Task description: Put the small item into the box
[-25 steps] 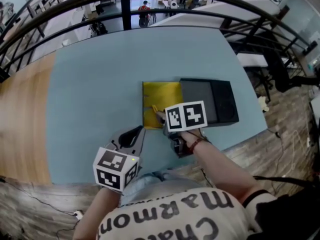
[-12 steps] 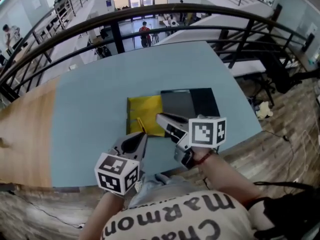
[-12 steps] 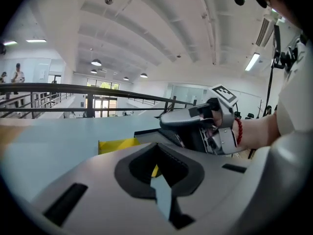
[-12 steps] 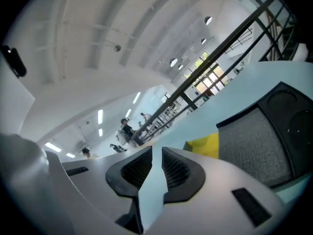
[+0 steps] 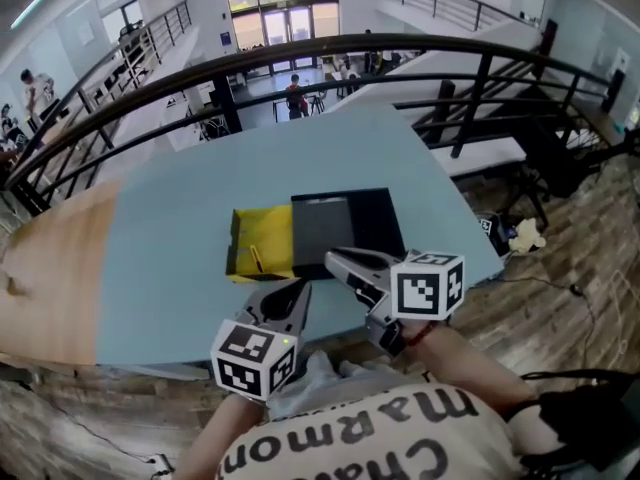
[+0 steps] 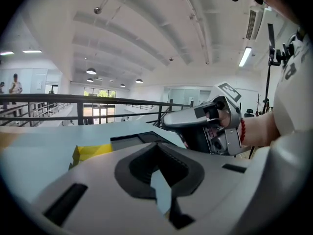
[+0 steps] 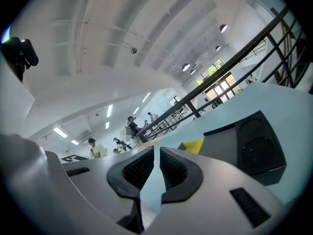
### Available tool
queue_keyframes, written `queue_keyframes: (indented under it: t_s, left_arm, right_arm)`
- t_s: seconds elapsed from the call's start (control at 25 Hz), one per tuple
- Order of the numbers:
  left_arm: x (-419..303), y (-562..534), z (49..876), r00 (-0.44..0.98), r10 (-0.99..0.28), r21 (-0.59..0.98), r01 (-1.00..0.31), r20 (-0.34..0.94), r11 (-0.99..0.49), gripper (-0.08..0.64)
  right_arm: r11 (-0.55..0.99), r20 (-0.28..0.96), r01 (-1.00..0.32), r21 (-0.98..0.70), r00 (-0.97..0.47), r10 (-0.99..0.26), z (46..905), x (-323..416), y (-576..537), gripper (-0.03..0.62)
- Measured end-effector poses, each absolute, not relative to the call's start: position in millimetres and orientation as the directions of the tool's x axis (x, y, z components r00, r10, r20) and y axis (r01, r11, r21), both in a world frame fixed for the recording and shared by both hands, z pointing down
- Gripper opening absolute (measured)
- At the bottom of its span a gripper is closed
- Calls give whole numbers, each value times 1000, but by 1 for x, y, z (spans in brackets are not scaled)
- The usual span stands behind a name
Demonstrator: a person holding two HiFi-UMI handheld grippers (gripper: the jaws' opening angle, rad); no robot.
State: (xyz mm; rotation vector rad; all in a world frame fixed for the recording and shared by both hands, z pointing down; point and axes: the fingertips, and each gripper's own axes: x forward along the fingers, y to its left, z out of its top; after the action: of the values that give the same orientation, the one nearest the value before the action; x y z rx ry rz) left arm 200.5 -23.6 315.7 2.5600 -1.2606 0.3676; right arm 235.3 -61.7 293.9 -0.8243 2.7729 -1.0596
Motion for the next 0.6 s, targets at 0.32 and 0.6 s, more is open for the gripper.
queue_keyframes:
  t_s: [0.32,0.6]
  left_arm:
    - [234,13,326,556,-760,136,-827,336,-546,-1]
    - [238,31,327,514,-785,147,-856,347,-495,0]
  right_arm:
    - [660,192,-510,-552,-848,-495,309,281,-31,49]
    - [692,219,-525,-496,-847,-485,314,296,-16,40]
